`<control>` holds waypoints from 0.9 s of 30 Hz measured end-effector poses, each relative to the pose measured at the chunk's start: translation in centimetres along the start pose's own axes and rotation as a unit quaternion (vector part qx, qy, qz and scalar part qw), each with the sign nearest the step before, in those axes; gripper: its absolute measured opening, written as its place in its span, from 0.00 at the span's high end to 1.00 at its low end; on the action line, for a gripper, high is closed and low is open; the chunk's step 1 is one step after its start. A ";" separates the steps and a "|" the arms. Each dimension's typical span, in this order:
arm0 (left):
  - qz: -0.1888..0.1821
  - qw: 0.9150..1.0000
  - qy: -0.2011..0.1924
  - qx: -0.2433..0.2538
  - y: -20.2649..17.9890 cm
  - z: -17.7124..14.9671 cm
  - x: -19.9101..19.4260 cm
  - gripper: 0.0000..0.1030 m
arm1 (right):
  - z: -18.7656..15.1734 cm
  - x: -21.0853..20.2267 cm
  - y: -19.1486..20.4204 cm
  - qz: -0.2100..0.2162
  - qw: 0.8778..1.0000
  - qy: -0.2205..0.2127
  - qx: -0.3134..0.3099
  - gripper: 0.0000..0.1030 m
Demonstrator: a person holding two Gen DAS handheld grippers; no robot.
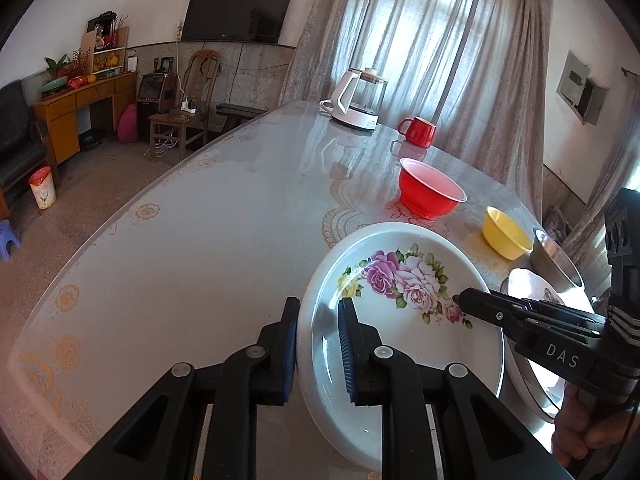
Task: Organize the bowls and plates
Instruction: 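Carry the pink-rose plate with both tools over the red-character plate stack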
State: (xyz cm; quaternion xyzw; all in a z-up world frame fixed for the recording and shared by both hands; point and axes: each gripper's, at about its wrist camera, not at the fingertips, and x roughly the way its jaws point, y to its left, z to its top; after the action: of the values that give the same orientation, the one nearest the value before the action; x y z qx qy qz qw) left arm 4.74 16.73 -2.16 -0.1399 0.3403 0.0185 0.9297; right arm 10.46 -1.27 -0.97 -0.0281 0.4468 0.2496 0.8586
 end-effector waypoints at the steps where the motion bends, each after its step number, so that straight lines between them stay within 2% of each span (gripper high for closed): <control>1: -0.001 1.000 -0.005 0.006 -0.3 0.2 -0.2 0.82 | 0.0 -0.3 -0.1 -0.001 1.000 -0.006 0.003 0.87; 16: -0.050 0.996 -0.040 0.061 -6.1 2.9 -2.7 0.82 | -0.4 -5.8 -4.0 -0.003 0.995 -0.069 0.068 0.88; 27: -0.120 0.984 -0.027 0.127 -13.6 3.2 -2.2 0.82 | -2.8 -11.1 -9.0 -0.051 0.985 -0.103 0.127 0.88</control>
State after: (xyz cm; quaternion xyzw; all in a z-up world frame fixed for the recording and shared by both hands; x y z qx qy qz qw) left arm 6.76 4.70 4.94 -0.0601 0.2951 -0.1324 0.9443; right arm 7.14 -14.40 4.48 0.0842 0.3825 0.1479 0.9082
